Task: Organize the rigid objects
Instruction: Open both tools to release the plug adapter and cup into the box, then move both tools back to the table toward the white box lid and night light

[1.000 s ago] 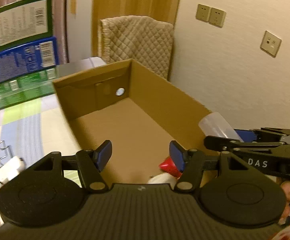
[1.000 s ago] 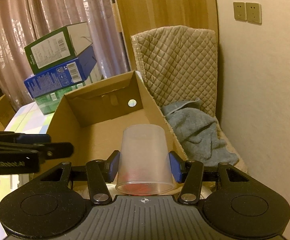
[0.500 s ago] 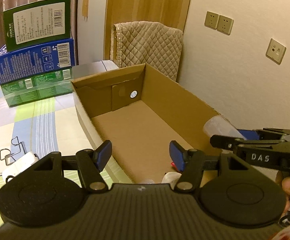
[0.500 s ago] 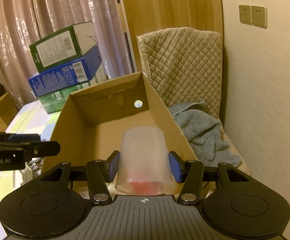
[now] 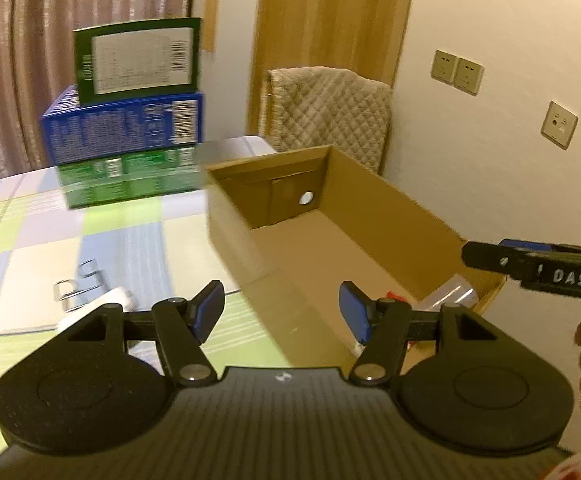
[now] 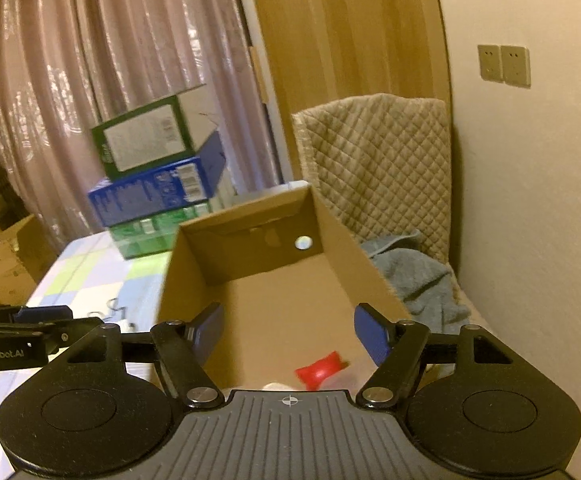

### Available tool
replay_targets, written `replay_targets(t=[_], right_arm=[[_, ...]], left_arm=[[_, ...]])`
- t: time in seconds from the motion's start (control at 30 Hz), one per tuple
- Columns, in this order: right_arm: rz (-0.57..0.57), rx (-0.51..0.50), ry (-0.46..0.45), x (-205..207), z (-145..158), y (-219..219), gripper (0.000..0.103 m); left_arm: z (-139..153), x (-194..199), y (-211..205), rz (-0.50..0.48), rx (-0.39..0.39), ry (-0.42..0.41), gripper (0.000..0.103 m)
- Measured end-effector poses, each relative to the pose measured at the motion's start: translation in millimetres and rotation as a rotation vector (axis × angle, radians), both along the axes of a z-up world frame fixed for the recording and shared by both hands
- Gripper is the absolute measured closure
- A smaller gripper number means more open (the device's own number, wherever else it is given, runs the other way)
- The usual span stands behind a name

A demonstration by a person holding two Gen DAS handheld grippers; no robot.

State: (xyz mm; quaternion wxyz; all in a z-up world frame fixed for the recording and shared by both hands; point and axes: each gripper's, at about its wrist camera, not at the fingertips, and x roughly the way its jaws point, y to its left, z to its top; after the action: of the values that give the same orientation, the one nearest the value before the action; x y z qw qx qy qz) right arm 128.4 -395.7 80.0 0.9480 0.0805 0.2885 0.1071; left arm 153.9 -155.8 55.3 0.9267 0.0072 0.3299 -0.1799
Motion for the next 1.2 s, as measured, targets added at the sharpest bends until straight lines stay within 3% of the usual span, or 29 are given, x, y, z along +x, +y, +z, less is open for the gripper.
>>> replay_targets(t=[0.37, 0.73, 0.93, 1.2], right_arm=[[0.124, -0.012, -0.019, -45, 16, 70, 0.034], [0.226, 0.003, 0.020, -86, 0, 131, 0.033], [0.258, 0.000, 0.049, -95, -12, 148, 0.033], [0.267, -0.024, 0.078, -98, -23, 156, 0.033]], left_arm=[[0, -63, 77, 0.124, 0.029, 0.002, 0.044], [-9, -112, 153, 0.253, 0.068, 0.009, 0.043], [-11, -123, 170, 0.269, 0.084, 0.005, 0.037], [-18, -119, 171, 0.204, 0.120, 0.009, 0.033]])
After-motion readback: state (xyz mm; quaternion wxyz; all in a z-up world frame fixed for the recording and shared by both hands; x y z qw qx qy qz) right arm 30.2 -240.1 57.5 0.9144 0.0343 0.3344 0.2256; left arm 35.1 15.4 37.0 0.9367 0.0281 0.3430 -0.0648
